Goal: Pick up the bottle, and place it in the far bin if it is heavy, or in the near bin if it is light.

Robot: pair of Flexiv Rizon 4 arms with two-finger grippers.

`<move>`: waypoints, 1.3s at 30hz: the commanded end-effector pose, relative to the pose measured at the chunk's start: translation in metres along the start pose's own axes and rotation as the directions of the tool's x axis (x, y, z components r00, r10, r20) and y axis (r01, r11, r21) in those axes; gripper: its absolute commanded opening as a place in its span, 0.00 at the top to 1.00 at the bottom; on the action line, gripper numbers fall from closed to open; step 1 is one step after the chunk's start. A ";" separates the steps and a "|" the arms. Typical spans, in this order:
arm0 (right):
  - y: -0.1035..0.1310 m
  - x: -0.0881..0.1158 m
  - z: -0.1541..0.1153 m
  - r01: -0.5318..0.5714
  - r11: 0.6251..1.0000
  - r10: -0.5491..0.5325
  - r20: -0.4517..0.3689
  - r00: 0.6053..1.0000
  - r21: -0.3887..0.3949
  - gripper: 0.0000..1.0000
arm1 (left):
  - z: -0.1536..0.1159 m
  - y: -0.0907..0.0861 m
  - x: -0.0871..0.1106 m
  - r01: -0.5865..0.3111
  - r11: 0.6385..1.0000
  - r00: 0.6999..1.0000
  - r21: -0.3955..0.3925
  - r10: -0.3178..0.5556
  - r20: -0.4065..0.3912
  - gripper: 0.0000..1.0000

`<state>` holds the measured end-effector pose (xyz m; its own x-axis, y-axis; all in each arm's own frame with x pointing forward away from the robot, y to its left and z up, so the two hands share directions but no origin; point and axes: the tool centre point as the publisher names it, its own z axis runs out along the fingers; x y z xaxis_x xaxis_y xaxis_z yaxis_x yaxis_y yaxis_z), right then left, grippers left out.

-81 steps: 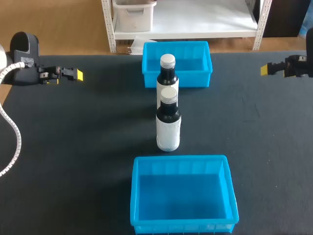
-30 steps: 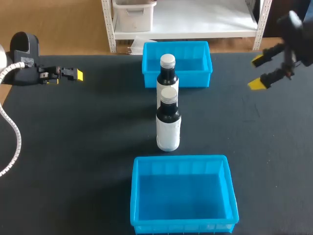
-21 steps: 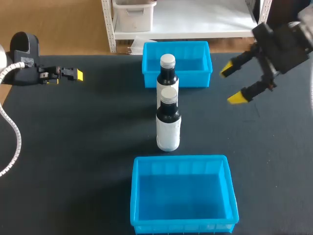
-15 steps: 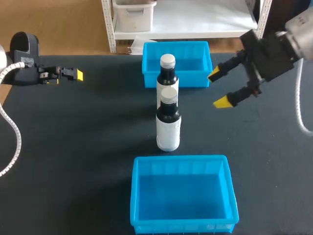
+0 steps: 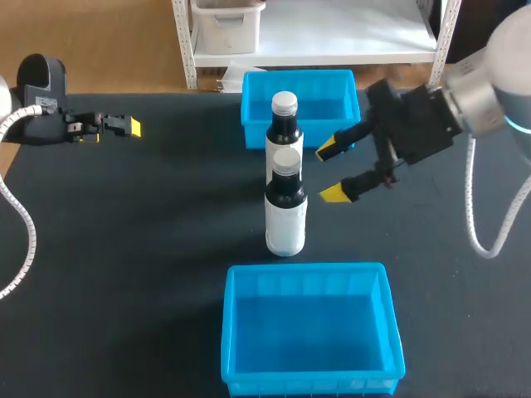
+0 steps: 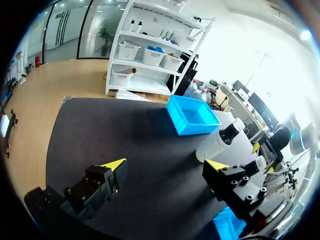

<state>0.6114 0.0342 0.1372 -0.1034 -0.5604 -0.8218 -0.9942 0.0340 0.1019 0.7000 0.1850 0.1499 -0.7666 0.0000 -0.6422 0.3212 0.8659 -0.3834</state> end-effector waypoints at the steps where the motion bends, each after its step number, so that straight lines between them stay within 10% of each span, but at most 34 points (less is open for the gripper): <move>1: -0.008 0.000 0.017 -0.015 1.000 0.015 0.013 1.000 -0.008 0.00 | 0.000 0.000 0.000 0.000 1.000 1.000 0.000 0.000 0.000 0.00; 27: -0.007 -0.022 0.064 -0.018 0.998 0.020 0.042 0.999 -0.059 0.00 | 0.000 0.000 0.000 0.000 1.000 1.000 0.000 0.000 0.000 0.00; 39: -0.008 -0.020 0.062 -0.025 0.998 0.028 0.045 0.999 -0.055 0.31 | 0.000 0.000 0.000 0.000 1.000 1.000 0.000 0.000 0.000 0.00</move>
<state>0.6191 0.0971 0.1181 -0.1330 -0.5249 -0.8407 -0.9880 0.0036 0.1541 0.7000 0.1850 0.1499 -0.7666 0.0000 -0.6422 0.3212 0.8659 -0.3834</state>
